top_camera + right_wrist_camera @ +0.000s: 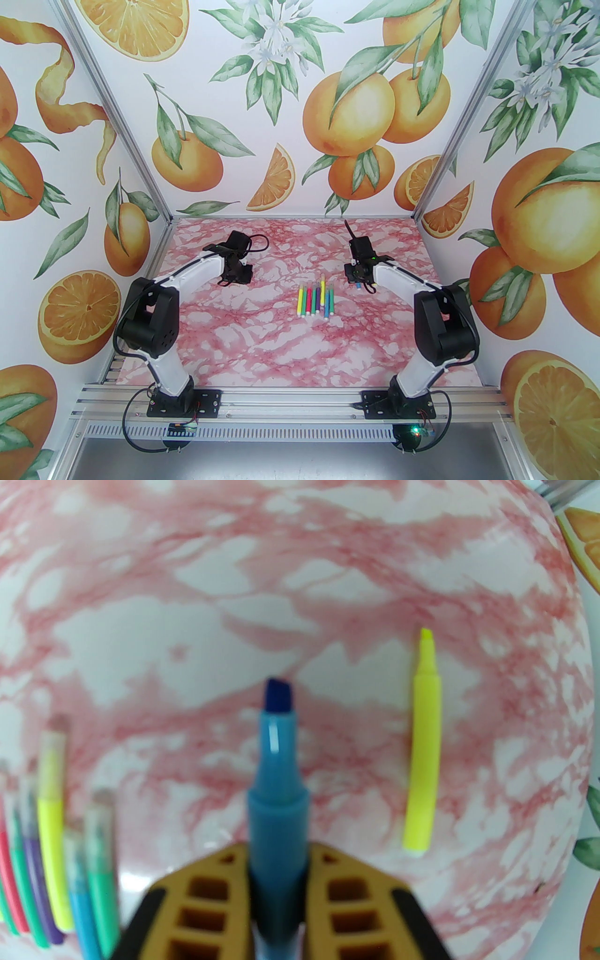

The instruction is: Open the pen caps

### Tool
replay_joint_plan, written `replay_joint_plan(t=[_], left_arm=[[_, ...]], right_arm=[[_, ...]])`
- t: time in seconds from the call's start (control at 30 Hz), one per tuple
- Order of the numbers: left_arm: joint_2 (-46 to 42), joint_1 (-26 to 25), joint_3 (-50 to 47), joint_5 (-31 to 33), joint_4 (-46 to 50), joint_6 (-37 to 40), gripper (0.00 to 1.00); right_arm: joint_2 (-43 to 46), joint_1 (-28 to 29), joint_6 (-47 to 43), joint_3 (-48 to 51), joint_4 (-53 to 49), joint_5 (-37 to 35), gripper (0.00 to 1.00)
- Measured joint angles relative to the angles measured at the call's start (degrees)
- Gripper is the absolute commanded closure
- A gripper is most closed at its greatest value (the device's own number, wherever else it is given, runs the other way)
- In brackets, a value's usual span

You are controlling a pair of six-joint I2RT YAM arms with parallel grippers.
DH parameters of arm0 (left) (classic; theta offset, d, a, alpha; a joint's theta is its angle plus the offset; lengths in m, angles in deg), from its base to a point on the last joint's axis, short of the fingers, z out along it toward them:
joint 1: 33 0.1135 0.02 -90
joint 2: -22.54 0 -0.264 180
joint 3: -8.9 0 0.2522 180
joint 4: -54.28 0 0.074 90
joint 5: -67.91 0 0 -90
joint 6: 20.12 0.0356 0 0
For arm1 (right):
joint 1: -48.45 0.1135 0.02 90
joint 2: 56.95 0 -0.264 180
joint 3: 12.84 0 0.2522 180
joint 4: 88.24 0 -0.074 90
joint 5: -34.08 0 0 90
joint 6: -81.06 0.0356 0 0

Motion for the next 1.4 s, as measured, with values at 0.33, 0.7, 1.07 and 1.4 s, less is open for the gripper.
replay_joint_plan(t=[0.33,0.7,1.07,1.4], left_arm=[[4.0,1.3,1.6,0.7,1.1,1.5,0.98],[6.2,3.1,3.0,-0.9,1.0,2.8,0.98],[10.0,4.4,4.7,-2.6,1.0,3.1,0.96],[13.0,5.4,8.6,-0.6,1.8,3.2,0.93]], right_arm=[[-4.0,-2.2,-1.8,-3.7,-1.1,-0.2,1.00],[-5.4,-3.5,-2.8,-4.9,-2.9,-1.0,1.00],[-7.0,-3.5,-2.9,-5.0,-3.9,-1.2,1.00],[-7.7,-3.6,-2.9,-5.7,-4.1,-1.7,1.00]])
